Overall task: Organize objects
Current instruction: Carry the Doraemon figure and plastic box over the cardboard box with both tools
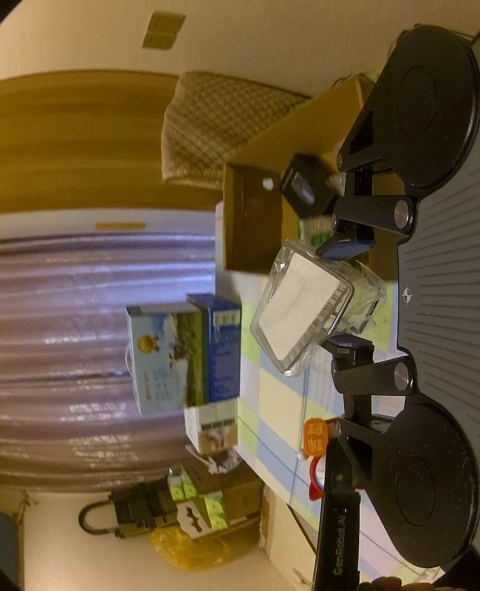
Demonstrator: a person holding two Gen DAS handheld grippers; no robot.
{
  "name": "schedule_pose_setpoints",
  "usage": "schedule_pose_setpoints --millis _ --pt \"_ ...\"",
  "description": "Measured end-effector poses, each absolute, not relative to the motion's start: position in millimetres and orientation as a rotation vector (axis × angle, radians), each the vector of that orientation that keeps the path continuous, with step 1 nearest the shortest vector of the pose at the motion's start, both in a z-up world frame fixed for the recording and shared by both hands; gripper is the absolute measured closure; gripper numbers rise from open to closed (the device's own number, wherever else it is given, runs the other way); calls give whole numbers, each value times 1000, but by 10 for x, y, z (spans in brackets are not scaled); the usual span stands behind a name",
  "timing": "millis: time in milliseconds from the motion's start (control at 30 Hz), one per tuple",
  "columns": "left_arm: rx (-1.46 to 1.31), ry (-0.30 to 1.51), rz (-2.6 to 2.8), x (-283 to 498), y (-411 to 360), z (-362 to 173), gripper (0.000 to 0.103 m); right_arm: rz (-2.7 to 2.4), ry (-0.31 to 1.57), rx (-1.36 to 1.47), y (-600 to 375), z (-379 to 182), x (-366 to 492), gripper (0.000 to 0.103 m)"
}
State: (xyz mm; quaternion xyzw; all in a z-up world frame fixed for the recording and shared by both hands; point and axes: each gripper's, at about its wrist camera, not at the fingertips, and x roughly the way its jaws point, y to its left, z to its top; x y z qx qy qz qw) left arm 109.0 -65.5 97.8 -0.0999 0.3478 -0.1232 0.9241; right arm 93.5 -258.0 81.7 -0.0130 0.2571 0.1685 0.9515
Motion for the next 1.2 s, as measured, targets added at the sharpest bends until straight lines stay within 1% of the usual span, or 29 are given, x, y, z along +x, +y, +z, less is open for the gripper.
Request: schedule_pose_setpoints --millis 633,900,1200 --pt "-145 687 -402 1389 -1615 1243 59 195 520 -18 -3536 1022 1111 64" --pt "-113 699 -440 1541 -1927 1243 59 191 541 -18 -3711 981 1253 64" --pt "-103 725 -455 1671 -2045 1156 59 188 560 -17 -3779 912 1363 64"
